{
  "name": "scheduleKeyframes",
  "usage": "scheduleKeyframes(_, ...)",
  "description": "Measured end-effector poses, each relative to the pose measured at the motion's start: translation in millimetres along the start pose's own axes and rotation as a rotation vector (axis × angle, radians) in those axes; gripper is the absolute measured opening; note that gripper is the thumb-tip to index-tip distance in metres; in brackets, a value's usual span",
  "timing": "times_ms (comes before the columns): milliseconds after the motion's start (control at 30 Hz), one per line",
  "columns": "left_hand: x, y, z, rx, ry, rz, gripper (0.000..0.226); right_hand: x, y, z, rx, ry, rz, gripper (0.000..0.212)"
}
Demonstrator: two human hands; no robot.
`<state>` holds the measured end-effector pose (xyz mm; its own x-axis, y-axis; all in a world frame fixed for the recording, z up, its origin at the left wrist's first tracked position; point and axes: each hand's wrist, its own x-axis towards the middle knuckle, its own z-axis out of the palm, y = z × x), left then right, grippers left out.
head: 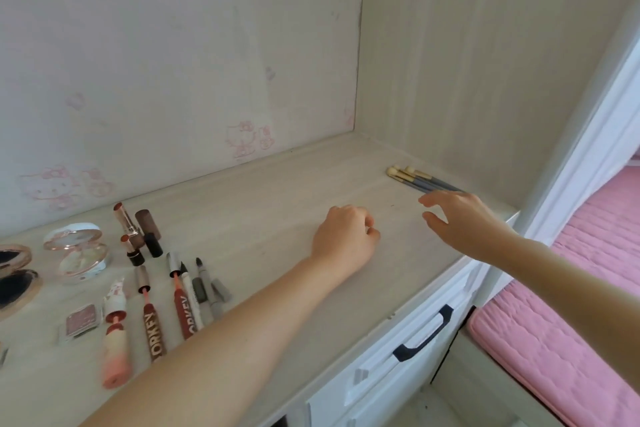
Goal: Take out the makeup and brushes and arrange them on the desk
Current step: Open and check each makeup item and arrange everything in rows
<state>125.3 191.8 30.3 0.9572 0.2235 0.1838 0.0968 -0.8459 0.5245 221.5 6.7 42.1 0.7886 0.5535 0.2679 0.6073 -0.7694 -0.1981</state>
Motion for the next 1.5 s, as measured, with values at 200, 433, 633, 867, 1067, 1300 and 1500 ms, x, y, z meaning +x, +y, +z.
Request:
scheduleKeyframes(200, 48, 21, 37, 0.023, 0.061, -0.001, 0.029, 29, 45, -6, -0.025, -0.007, 0.117, 0.028)
scheduleKeyframes(433, 97, 41, 66, 0.040, 0.122, -0.104, 0.034, 70, 76, 5, 0.003, -0.005, 0.200, 0.030)
scheduleKeyframes(633, 130, 59, 83, 0.129, 0.159, -0.254, 0.052, 93, 83, 14, 0.050, -0.044, 0.282, 0.031)
scheduleKeyframes(867, 140, 65, 93, 0.195, 0.160, -0.298, 0.062, 94, 77, 17, 0.038, -0.111, 0.269, 0.033)
scheduleKeyframes(1067, 143, 56, 83, 0.191, 0.095, -0.332, 0.075, 84, 60, 17, 0.071, -0.117, 0.289, 0.031)
scheduleKeyframes(1300, 141, 45, 70, 0.273, 0.029, -0.290, 0.049, 79, 51, 13, 0.167, -0.159, 0.400, 0.049)
scheduleKeyframes(1500, 139, 34, 55, 0.309, -0.041, -0.215, 0.033, 87, 47, 10, 0.188, -0.117, 0.505, 0.021)
